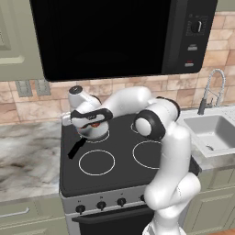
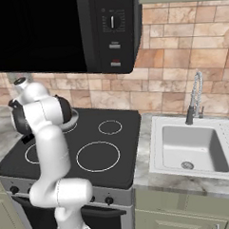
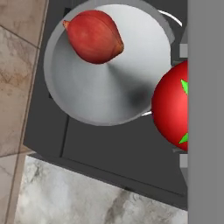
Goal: Place the pan on the rear left burner on the stove. Then place the tomato and the onion in the pan and turn on the rear left burner.
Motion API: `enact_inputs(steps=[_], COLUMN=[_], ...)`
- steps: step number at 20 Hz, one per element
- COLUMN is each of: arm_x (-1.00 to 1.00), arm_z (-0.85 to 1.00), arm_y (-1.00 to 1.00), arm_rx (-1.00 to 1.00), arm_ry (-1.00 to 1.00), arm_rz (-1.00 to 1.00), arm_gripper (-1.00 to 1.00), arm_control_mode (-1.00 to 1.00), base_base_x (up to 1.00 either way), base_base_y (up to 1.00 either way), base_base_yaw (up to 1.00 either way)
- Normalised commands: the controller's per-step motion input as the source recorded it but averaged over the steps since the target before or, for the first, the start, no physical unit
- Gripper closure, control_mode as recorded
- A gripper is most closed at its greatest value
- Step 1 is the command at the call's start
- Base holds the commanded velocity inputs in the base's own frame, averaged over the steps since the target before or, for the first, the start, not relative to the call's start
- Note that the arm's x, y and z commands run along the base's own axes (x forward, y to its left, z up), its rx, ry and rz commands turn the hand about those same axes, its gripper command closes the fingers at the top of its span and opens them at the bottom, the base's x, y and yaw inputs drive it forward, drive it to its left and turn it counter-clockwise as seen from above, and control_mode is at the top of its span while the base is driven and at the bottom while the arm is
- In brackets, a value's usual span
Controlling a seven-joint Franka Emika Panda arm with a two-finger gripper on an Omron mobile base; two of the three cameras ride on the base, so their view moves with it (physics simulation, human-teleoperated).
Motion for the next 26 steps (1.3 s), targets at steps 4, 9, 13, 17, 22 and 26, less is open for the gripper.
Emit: enact_inputs(steps=[4,9,13,17,22,26], arm_x=[0.44,0.39,0.24,0.08,0.01,0.05], arm_z=[0.0,-0.09,-0.24,-0.32,-0.32,-0.19], arm_y=[0.0,0.0,0.0,0.0,0.0,-0.1], arm_rx=[0.0,0.0,0.0,0.0,0.0,0.0], arm_ry=[-0.02,0.0,0.0,0.0,0.0,0.0], arm_rz=[0.0,0.0,0.0,0.0,0.0,-0.01], arm_gripper=[1.0,1.0,1.0,1.0,1.0,1.0], arm_control_mode=[-1.0,-1.0,-1.0,-1.0,-1.0,-1.0], base_base_x=[0.0,0.0,0.0,0.0,0.0,0.0], base_base_y=[0.0,0.0,0.0,0.0,0.0,0.0], base_base_yaw=[0.0,0.0,0.0,0.0,0.0,0.0])
